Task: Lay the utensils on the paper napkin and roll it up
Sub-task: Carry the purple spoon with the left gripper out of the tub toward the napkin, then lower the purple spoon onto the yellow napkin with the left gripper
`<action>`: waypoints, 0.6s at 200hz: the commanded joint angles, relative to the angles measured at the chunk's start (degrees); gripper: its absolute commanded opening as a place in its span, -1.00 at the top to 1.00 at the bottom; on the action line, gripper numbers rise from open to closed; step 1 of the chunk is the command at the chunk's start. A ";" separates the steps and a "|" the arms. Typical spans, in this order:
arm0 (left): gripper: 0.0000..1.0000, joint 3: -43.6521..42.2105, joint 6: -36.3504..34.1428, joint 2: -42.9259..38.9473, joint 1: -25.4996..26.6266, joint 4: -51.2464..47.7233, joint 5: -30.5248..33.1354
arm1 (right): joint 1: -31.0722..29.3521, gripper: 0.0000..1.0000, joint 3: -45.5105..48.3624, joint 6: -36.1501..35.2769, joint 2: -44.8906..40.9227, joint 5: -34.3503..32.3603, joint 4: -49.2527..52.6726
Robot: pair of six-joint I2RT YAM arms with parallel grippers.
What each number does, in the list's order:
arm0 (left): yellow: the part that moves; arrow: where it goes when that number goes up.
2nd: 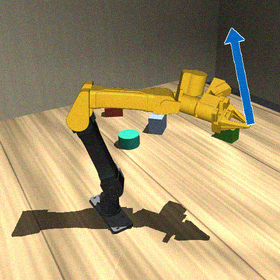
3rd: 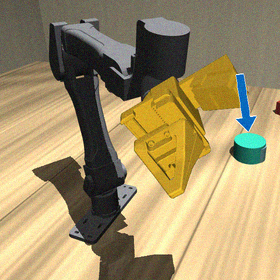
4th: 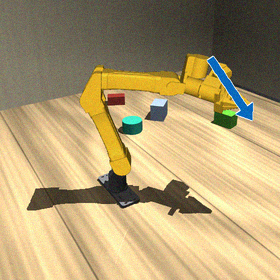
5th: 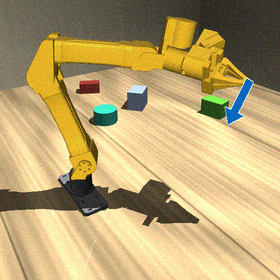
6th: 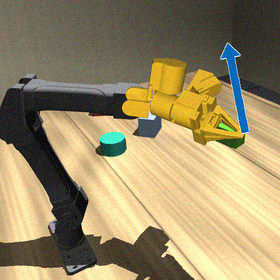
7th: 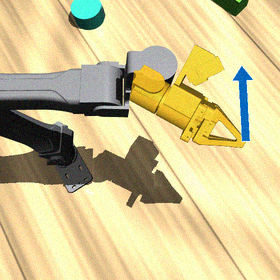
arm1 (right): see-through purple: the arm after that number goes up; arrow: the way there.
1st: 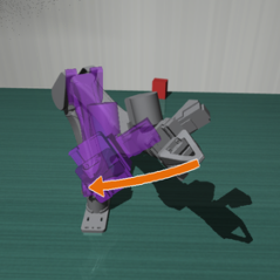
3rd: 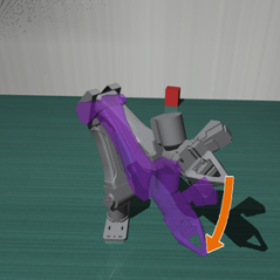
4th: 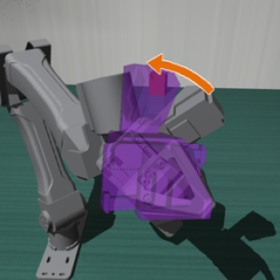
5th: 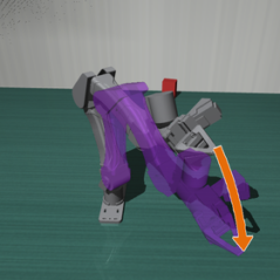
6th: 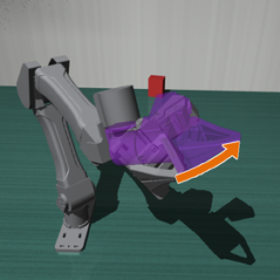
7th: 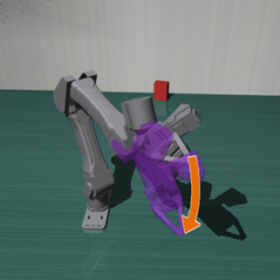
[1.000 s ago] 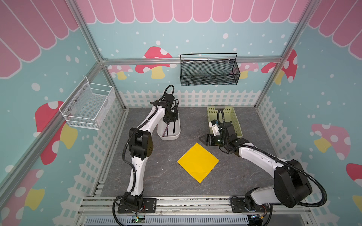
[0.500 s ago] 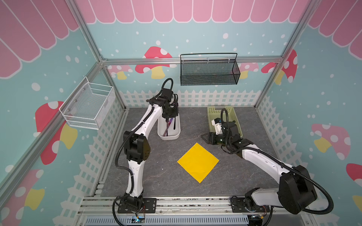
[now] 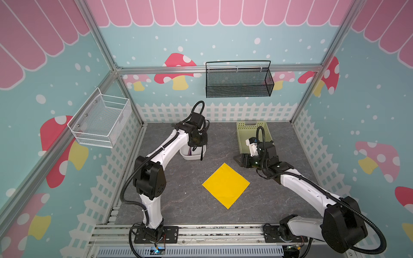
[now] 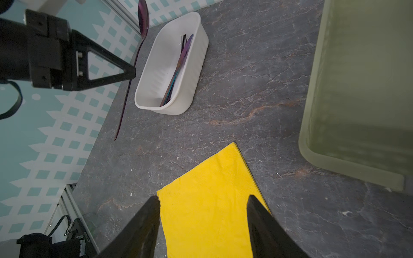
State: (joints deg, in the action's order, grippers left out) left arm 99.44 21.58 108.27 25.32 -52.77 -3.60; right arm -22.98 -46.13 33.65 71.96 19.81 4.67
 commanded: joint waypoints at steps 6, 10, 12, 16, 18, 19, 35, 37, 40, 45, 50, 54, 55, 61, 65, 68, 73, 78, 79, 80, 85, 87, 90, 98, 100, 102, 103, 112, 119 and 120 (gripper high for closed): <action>1.00 -4.83 3.74 -4.24 3.96 4.33 3.89 | 1.32 -0.28 1.34 -2.98 -2.08 -1.18 1.63; 1.00 -5.31 4.09 -4.44 4.55 4.42 4.22 | 1.58 -0.28 1.49 -3.20 -2.27 -1.10 1.77; 1.00 -5.53 4.24 -4.57 4.84 4.43 4.43 | 1.72 -0.28 1.59 -3.30 -2.36 -1.09 1.86; 1.00 -5.88 4.61 -4.67 5.45 4.39 4.77 | 2.00 -0.28 1.72 -3.56 -2.50 -0.90 1.94; 1.00 -6.06 4.78 -4.78 5.69 4.42 4.90 | 2.18 -0.28 1.80 -3.69 -2.52 -0.87 2.06; 1.00 -6.17 4.87 -4.80 5.74 4.43 4.99 | 2.25 -0.28 1.86 -3.77 -2.53 -0.85 2.13; 1.00 -7.58 6.27 -5.10 8.50 4.76 6.25 | 3.60 -0.28 2.70 -4.78 -3.53 -0.39 2.62; 1.00 -7.74 6.45 -5.15 8.88 4.82 6.43 | 3.70 -0.28 2.78 -4.92 -3.68 -0.39 2.67; 1.00 -8.03 6.64 -5.17 9.62 4.91 6.71 | 3.92 -0.28 3.02 -5.13 -3.89 -0.39 2.73; 1.00 -8.35 7.01 -5.16 10.60 5.04 7.08 | 4.35 -0.28 3.35 -5.53 -4.29 -0.39 2.92; 1.00 -8.89 7.42 -5.10 11.54 5.17 7.47 | 4.70 -0.28 3.68 -5.93 -4.74 -0.52 3.13; 1.00 -9.31 7.85 -5.06 12.34 5.27 7.63 | 5.03 -0.28 3.95 -6.15 -5.10 -0.61 3.30; 1.00 -9.37 7.99 -5.03 12.54 5.33 7.68 | 5.09 -0.28 3.99 -6.23 -5.22 -0.63 3.27; 1.00 -10.16 8.71 -4.93 13.61 5.61 7.87 | 5.51 -0.28 4.39 -6.60 -5.77 -0.78 3.57; 1.00 -10.68 9.30 -4.86 14.24 5.90 8.02 | 5.87 -0.28 4.58 -6.83 -6.14 -0.83 3.74; 1.00 -11.12 9.78 -4.76 14.80 6.04 8.07 | 6.12 -0.28 4.82 -6.96 -6.43 -0.83 3.81; 1.00 -12.06 10.66 -4.70 15.55 6.70 8.01 | 6.55 -0.29 5.10 -7.14 -6.91 -0.76 3.95; 1.00 -13.01 11.48 -4.73 16.25 7.34 8.05 | 6.98 -0.28 5.44 -7.32 -7.39 -0.54 4.01; 1.00 -13.24 11.65 -4.73 16.47 7.52 8.02 | 7.02 -0.28 5.53 -7.34 -7.46 -0.42 4.02; 1.00 -13.45 11.86 -4.69 16.62 7.69 8.05 | 7.14 -0.29 5.57 -7.36 -7.55 -0.36 4.03; 1.00 -14.23 12.85 -4.60 17.41 8.43 8.14 | 7.52 -0.29 5.87 -7.45 -7.93 -0.08 4.02; 1.00 -14.66 13.22 -4.57 17.68 8.79 8.22 | 7.71 -0.29 5.98 -7.52 -8.14 0.04 4.01; 1.00 -15.22 13.82 -4.49 18.10 9.18 8.23 | 7.96 -0.29 6.23 -7.59 -8.36 0.19 4.10; 1.00 -16.35 15.25 -4.24 19.25 10.35 8.32 | 8.44 -0.29 6.66 -7.78 -9.01 0.56 4.07; 1.00 -16.57 15.64 -4.17 19.53 10.68 8.27 | 8.56 -0.29 6.80 -7.87 -9.03 0.62 4.09; 1.00 -16.87 15.89 -4.09 19.79 10.90 8.39 | 8.70 -0.29 6.87 -7.96 -9.25 0.65 4.16; 1.00 -17.02 16.05 -4.01 19.96 11.05 8.45 | 8.77 -0.29 6.95 -7.97 -9.32 0.66 4.14; 1.00 -17.93 17.59 -3.61 21.18 11.80 8.94 | 9.25 -0.29 7.26 -8.33 -9.87 0.84 4.29; 1.00 -18.40 18.78 -3.18 21.97 12.38 9.30 | 9.51 -0.29 7.56 -8.57 -10.23 0.89 4.44; 1.00 -18.44 18.86 -3.12 22.10 12.49 9.39 | 9.57 -0.29 7.60 -8.63 -10.29 0.86 4.50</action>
State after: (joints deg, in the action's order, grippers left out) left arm 82.56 34.04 104.60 45.23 -44.66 3.16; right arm -14.46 -39.92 27.35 63.37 19.68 7.97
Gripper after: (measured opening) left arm 0.051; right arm 0.645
